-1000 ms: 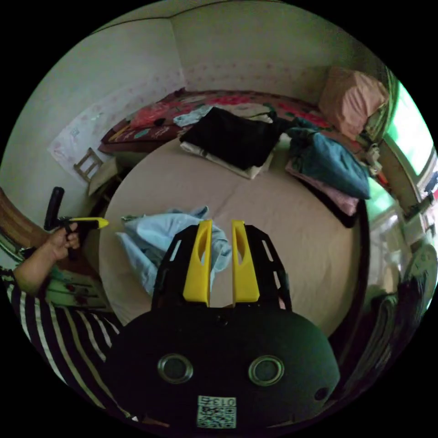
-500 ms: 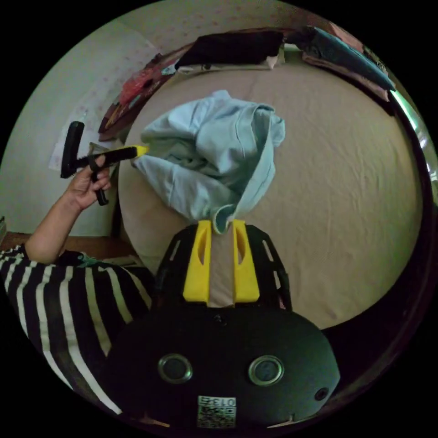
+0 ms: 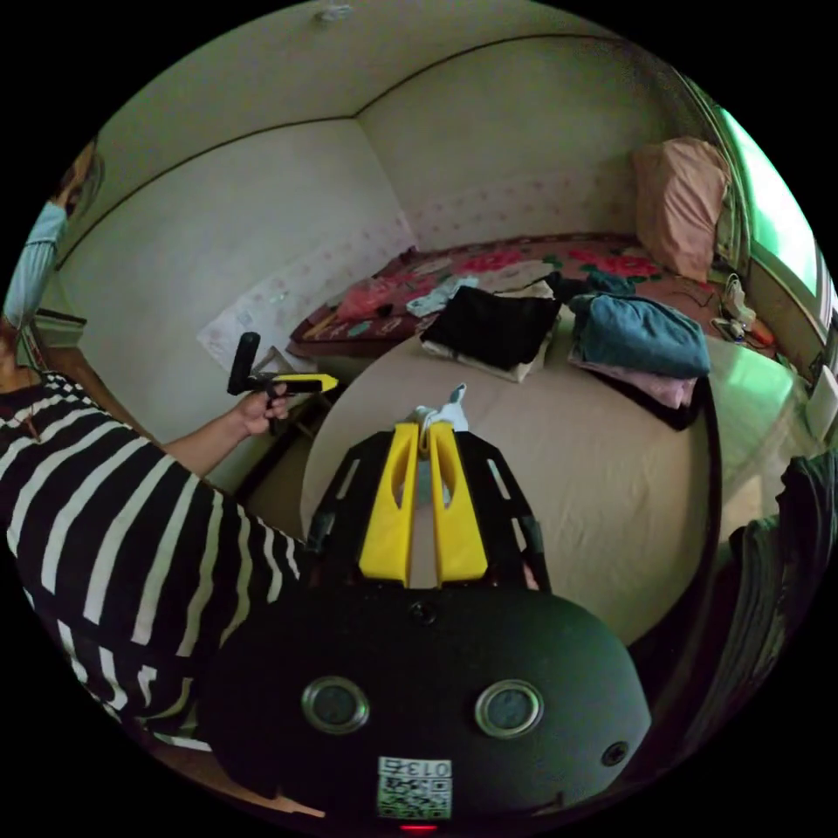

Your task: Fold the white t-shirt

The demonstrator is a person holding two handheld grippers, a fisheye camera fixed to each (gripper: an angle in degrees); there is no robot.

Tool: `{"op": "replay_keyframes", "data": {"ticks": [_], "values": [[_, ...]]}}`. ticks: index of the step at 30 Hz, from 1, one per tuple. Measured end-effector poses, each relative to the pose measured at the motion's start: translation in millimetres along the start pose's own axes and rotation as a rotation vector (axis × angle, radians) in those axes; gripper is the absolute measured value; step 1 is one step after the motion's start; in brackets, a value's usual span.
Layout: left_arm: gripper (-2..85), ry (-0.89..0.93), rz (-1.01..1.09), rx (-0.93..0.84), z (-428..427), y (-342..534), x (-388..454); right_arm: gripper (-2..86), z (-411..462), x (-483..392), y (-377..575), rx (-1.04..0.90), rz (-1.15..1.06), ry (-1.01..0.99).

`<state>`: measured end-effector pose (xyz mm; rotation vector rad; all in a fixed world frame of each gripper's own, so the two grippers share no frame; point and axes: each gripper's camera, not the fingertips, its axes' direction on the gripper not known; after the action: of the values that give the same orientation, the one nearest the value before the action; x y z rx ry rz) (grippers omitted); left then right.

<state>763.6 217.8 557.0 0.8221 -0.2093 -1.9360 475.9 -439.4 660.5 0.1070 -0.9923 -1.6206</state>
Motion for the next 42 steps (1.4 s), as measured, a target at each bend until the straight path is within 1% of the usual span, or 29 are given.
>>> {"op": "replay_keyframes", "data": {"ticks": [1, 2, 3, 4, 6, 8, 9, 10, 11, 13, 14, 16, 17, 18, 20, 21, 23, 26, 28, 29, 30, 32, 34, 36, 37, 38, 39, 40, 42], "values": [[9.7, 0.079, 0.116, -0.005, 13.7, -3.6, 25.0, 1.5, 0.5, -1.0, 0.1, -0.009, -0.003, -0.004], [10.8, 0.110, 0.181, -0.013, 21.1, -5.1, 39.3, 1.5, 4.5, -3.5, 0.8, -0.035, -0.015, -0.001], [12.7, 0.140, 0.304, -0.046, 36.9, -7.4, 69.9, 1.6, 11.3, -6.6, 2.1, -0.063, -0.029, 0.027], [14.2, 0.148, 0.416, -0.075, 52.7, -7.9, 100.1, 1.6, 15.3, -8.2, 2.8, -0.081, -0.037, 0.040], [15.1, 0.141, 0.549, -0.098, 75.1, -6.4, 137.2, 1.8, 28.1, -15.4, 4.8, -0.126, -0.081, 0.034], [14.3, 0.122, 0.621, -0.103, 94.0, -6.1, 160.4, 2.0, 33.5, -19.5, 5.6, -0.136, -0.098, 0.008], [9.8, 0.084, 0.655, -0.129, 106.6, -6.2, 169.9, 2.1, 35.7, -20.7, 5.9, -0.144, -0.096, -0.012], [6.2, 0.056, 0.682, -0.192, 117.7, -5.4, 175.8, 2.3, 36.4, -21.2, 6.4, -0.146, -0.097, -0.023], [4.8, 0.058, 0.691, -0.215, 120.6, -4.2, 177.2, 2.5, 38.1, -21.3, 8.0, -0.159, -0.095, -0.040], [2.1, 0.157, 0.678, -0.269, 124.1, 4.2, 172.4, 3.1, 42.9, -17.8, 13.7, -0.197, -0.078, -0.055], [1.9, 0.176, 0.668, -0.289, 124.8, 7.4, 169.6, 4.2, 47.8, -12.4, 19.7, -0.242, -0.067, -0.075], [1.1, 0.174, 0.619, -0.347, 125.8, 23.7, 158.6, 6.3, 53.3, 2.2, 29.7, -0.293, -0.008, -0.024], [1.0, 0.170, 0.611, -0.358, 125.5, 27.9, 156.9, 7.7, 50.8, 16.5, 33.9, -0.275, 0.068, -0.001], [0.9, 0.173, 0.595, -0.370, 124.0, 35.8, 155.0, 8.9, 46.1, 33.3, 34.9, -0.243, 0.153, -0.029], [0.7, 0.177, 0.566, -0.378, 121.5, 45.7, 154.5, 10.6, 41.9, 57.0, 31.6, -0.198, 0.268, -0.029], [0.6, 0.171, 0.556, -0.385, 120.0, 51.6, 155.9, 11.1, 45.1, 69.1, 27.1, -0.203, 0.305, 0.004], [0.5, 0.145, 0.553, -0.387, 117.1, 59.6, 159.8, 11.8, 57.7, 82.2, 17.3, -0.235, 0.308, 0.033], [0.5, 0.110, 0.547, -0.392, 112.0, 71.0, 165.4, 12.2, 90.2, 95.0, -2.5, -0.302, 0.247, 0.071], [0.5, 0.089, 0.520, -0.395, 107.8, 78.4, 164.9, 11.1, 113.7, 103.7, -10.2, -0.368, 0.243, 0.021], [0.5, 0.085, 0.514, -0.393, 106.3, 80.1, 164.4, 9.3, 129.7, 107.1, -13.4, -0.435, 0.230, -0.021], [0.5, 0.070, 0.506, -0.386, 102.6, 83.2, 163.1, 6.2, 145.1, 109.5, -13.3, -0.526, 0.210, -0.013], [0.4, 0.029, 0.498, -0.381, 95.0, 86.6, 160.4, 4.0, 155.6, 114.2, -11.4, -0.628, 0.221, -0.030], [0.4, -0.095, 0.521, -0.372, 79.7, 90.4, 155.7, 3.3, 134.9, 118.8, -15.5, -0.499, 0.253, -0.122], [0.3, -0.176, 0.515, -0.346, 65.9, 91.6, 149.4, 2.7, 82.1, 132.3, -20.4, -0.230, 0.331, -0.220], [0.3, -0.186, 0.496, -0.304, 55.2, 90.4, 144.6, 2.6, 66.2, 136.2, -20.8, -0.156, 0.349, -0.246], [0.3, -0.174, 0.483, -0.273, 49.5, 89.0, 142.4, 2.5, 32.5, 142.6, -20.7, -0.002, 0.375, -0.298], [0.3, -0.120, 0.451, -0.202, 38.3, 84.6, 138.6, 2.4, -1.7, 145.3, -20.4, 0.138, 0.376, -0.333], [0.3, -0.048, 0.430, -0.127, 28.1, 78.3, 137.2, 2.4, -20.2, 145.2, -20.2, 0.211, 0.370, -0.340], [0.3, 0.052, 0.451, -0.007, 14.8, 67.7, 142.4, 2.2, -86.4, 134.8, -22.0, 0.403, 0.304, -0.295]]}}
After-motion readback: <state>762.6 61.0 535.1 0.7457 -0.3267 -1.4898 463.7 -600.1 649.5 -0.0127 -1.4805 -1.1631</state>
